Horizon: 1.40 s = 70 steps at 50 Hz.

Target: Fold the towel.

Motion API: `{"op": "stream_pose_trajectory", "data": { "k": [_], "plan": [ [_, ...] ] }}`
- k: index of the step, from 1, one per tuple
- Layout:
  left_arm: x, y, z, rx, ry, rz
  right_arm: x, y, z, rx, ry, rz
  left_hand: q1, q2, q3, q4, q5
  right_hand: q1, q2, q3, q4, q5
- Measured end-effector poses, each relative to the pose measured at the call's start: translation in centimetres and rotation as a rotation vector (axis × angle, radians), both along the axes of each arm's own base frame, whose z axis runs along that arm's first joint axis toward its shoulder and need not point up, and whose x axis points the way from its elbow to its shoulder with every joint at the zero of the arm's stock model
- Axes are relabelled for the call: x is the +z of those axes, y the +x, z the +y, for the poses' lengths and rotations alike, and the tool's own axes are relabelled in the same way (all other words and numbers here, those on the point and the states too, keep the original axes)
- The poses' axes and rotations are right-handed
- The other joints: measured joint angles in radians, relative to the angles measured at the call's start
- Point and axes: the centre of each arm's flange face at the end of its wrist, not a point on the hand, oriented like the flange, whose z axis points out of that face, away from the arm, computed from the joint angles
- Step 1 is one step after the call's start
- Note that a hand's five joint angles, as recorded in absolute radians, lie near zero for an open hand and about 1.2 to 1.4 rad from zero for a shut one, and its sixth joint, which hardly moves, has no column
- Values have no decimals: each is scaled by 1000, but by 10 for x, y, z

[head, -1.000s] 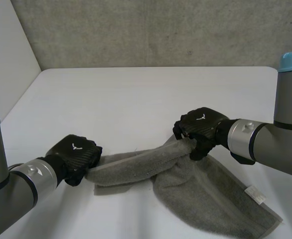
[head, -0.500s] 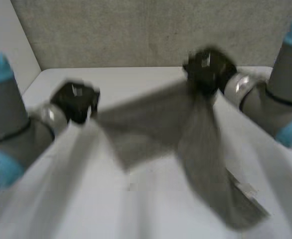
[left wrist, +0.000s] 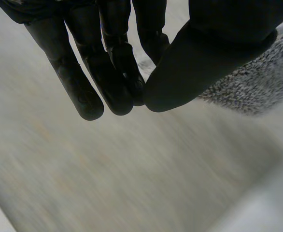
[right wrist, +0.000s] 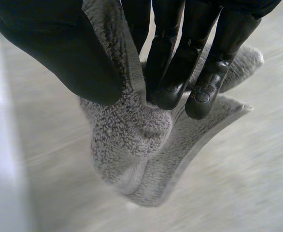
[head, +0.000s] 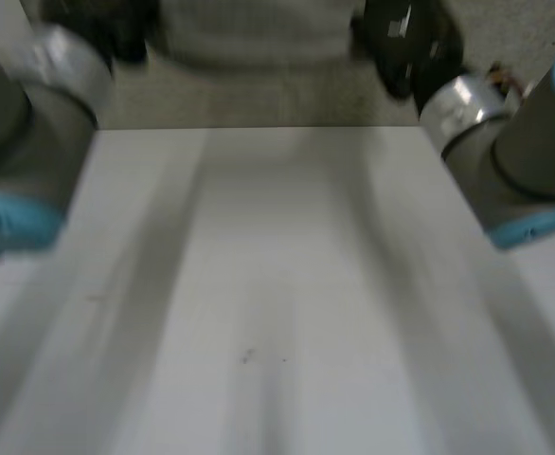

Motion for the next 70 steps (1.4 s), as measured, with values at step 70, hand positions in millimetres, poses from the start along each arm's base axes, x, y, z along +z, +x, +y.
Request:
{"op": "stream_pose_trajectory", "data": {
  "k": [70],
  "plan": [
    [-201, 23, 59, -436, 549, -233, -129, -54, 44, 71, 764, 83, -663, -676, -672, -674, -673, -187, -348, -359, -357, -294]
  ]
}}
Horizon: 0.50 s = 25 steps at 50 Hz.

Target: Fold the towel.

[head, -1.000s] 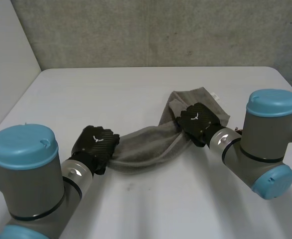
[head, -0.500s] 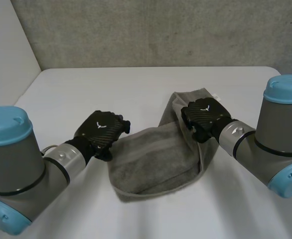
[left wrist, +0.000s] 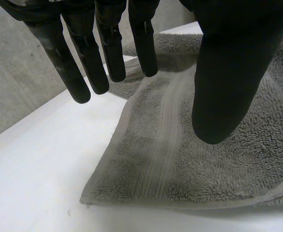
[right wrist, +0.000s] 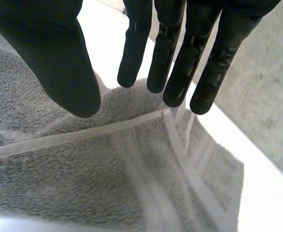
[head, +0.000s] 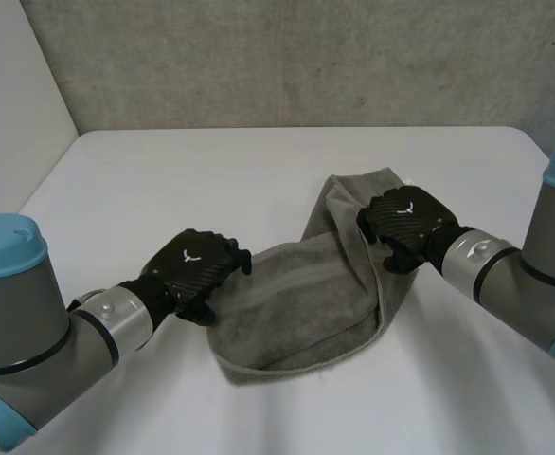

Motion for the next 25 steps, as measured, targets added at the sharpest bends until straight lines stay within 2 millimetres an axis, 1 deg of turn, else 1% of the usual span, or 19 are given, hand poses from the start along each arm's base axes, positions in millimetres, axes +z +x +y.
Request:
{"op": "stream_pose_trajectory", "data": {
  "k": [1, 3, 6, 8, 10, 15, 19, 22, 25],
  "plan": [
    [0, 0, 0, 0, 0, 0, 0, 0, 0, 0, 0, 0, 0, 0, 0, 0, 0, 0, 0, 0, 0, 0],
    [1, 0, 0, 0, -2, 1, 6, 0, -1, 47, -58, 38, 0, 0, 0, 0, 0, -52, -60, -59, -67, -71],
    [1, 0, 0, -1, -2, 1, 9, 0, -4, 66, -89, 63, 0, 0, 0, 0, 0, -62, -71, -70, -80, -87],
    [0, 0, 1, -1, 0, 0, 10, 1, -13, 89, -144, 115, 0, 0, 0, 0, 0, -68, -74, -77, -88, -101],
    [0, 0, 1, -1, 1, 0, 10, 1, -16, 91, -154, 126, 0, 0, 0, 0, 0, -68, -75, -78, -88, -102],
    [-1, 0, 2, 0, 9, -3, 1, 5, -34, 88, -175, 155, 0, 0, 0, 0, 0, -133, -146, -150, -163, -179],
    [-2, 1, 2, 0, 12, -4, -4, 7, -39, 84, -173, 157, 0, 0, 0, 0, 0, -133, -146, -150, -164, -184],
    [-2, 1, 3, 0, 13, -5, -10, 9, -45, 90, -166, 156, 0, 0, 0, 0, 0, -175, -194, -198, -211, -227],
    [-2, 1, 3, 1, 13, -5, -22, 14, -53, 105, -160, 156, 0, 0, 0, 0, 0, -190, -214, -218, -229, -247]
  ]
}}
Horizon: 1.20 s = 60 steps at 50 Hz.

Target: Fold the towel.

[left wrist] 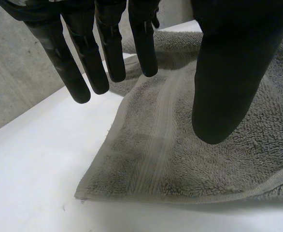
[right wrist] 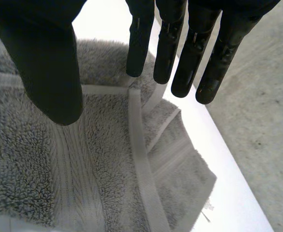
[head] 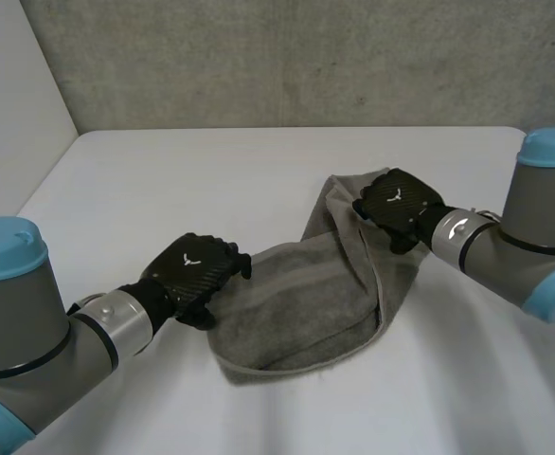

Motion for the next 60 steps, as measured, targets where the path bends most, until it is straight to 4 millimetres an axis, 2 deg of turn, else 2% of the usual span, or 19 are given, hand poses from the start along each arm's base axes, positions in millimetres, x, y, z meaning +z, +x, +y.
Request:
{"op": "stream_pose_trajectory", "data": {
  "k": [10, 19, 21, 23, 24, 25, 29, 35, 38, 44, 47, 50, 55, 56, 60],
  "plan": [
    [0, 1, -1, 4, -1, 1, -24, 9, -11, 34, -2, 31, -1, 0, 0, 0, 0, -57, -74, -70, -64, -65],
    [0, 3, -3, 12, 1, 1, -34, 10, -17, 41, -13, 54, -1, 0, 0, 0, 0, -58, -71, -67, -63, -62],
    [0, 3, -4, 14, 1, 1, -36, 10, -18, 42, -17, 59, -1, 0, 0, 0, 0, 15, 9, 17, 22, 19],
    [0, 4, -4, 15, 2, 1, -37, 11, -19, 42, -23, 65, -2, 0, -1, 0, 0, 168, 211, 205, 209, 191],
    [0, 4, -4, 15, 2, 1, -37, 11, -19, 42, -27, 68, -2, 0, -1, 0, 0, 168, 211, 205, 209, 191],
    [0, 4, -4, 15, 2, 1, -37, 11, -20, 42, -29, 69, -3, 0, -1, 0, 0, 272, 329, 334, 338, 316],
    [0, 5, -5, 18, 2, 2, -31, 11, -21, 38, -56, 74, -3, 0, -1, 0, -1, 431, 555, 565, 575, 540],
    [0, 5, -6, 20, 2, 2, -8, 7, -22, 13, -81, 36, -3, 0, -1, 0, -1, 431, 557, 571, 583, 546],
    [0, 5, -6, 21, 1, 2, 12, 2, -21, -17, -86, -9, -3, -1, -1, -1, -2, 431, 557, 571, 585, 546],
    [-1, 6, -6, 22, 2, 0, 42, -31, -33, -159, -85, -80, -3, -2, -1, -2, -3, 431, 557, 571, 585, 546],
    [-1, 6, -5, 21, 3, -2, 52, -53, -42, -257, -73, -118, -3, -2, -1, -2, -3, 431, 557, 571, 585, 547],
    [-2, 6, -4, 17, 5, -4, 58, -85, -54, -394, -46, -171, -3, -2, -1, -2, -3, 431, 557, 572, 585, 547],
    [-4, 5, -2, 10, 6, -7, 58, -114, -61, -504, -17, -206, -3, -1, -1, -2, -3, 431, 557, 575, 585, 547],
    [-4, 4, -2, 8, 7, -8, 55, -126, -63, -541, 0, -214, -2, 0, -1, -1, -2, 431, 557, 575, 585, 547],
    [-5, 3, -2, 5, 6, -9, 49, -137, -62, -570, 21, -215, -2, 0, -1, 0, 0, 431, 557, 575, 585, 547]
  ]
}}
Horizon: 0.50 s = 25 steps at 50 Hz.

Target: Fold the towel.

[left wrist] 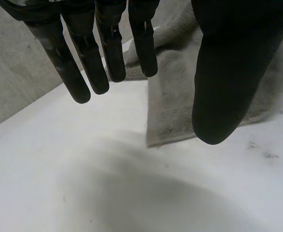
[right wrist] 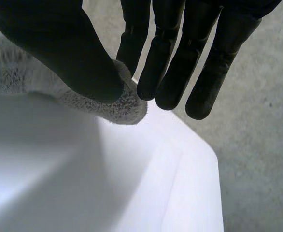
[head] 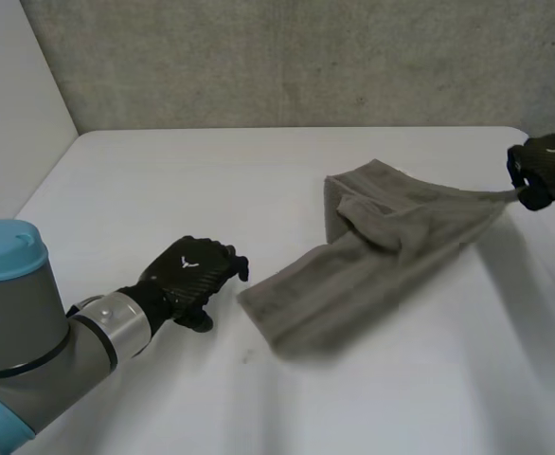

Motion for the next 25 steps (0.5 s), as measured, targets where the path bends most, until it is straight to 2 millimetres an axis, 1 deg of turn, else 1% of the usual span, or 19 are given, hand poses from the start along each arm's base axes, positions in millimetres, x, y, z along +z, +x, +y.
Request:
{"op": "stream_pose_trajectory", "data": {
  "k": [2, 8, 13, 16, 21, 22, 25],
  "plan": [
    [-2, -2, -3, -3, -2, -1, -9, -7, 3, -10, 31, -2, 1, 0, 1, 0, 0, 0, 0, 0, 0, 0],
    [-7, -9, -10, -10, -3, 3, -20, -10, 11, 4, 77, -7, 3, 1, 2, 2, 2, 0, 0, 0, 0, 1],
    [-10, -18, -4, -39, 5, 4, -24, -10, 16, 13, 94, -12, 3, 2, 2, 2, 2, 0, 0, 0, 0, 2],
    [-12, -25, 7, -73, 15, 2, -25, -10, 19, 16, 103, -14, 3, 3, 3, 3, 3, 0, 0, 0, 0, 3],
    [-14, -39, 32, -140, 34, 2, -28, -9, 22, 18, 111, -15, 28, 27, 26, 27, 26, 0, 0, 0, 0, 5],
    [-15, -45, 44, -171, 43, 5, -30, -9, 23, 19, 114, -15, 38, 38, 37, 38, 37, 0, 0, 0, 0, 5],
    [-15, -53, 58, -198, 51, 11, -32, -9, 24, 19, 117, -16, 46, 46, 45, 46, 45, 0, 0, 0, 0, 5]
  ]
}}
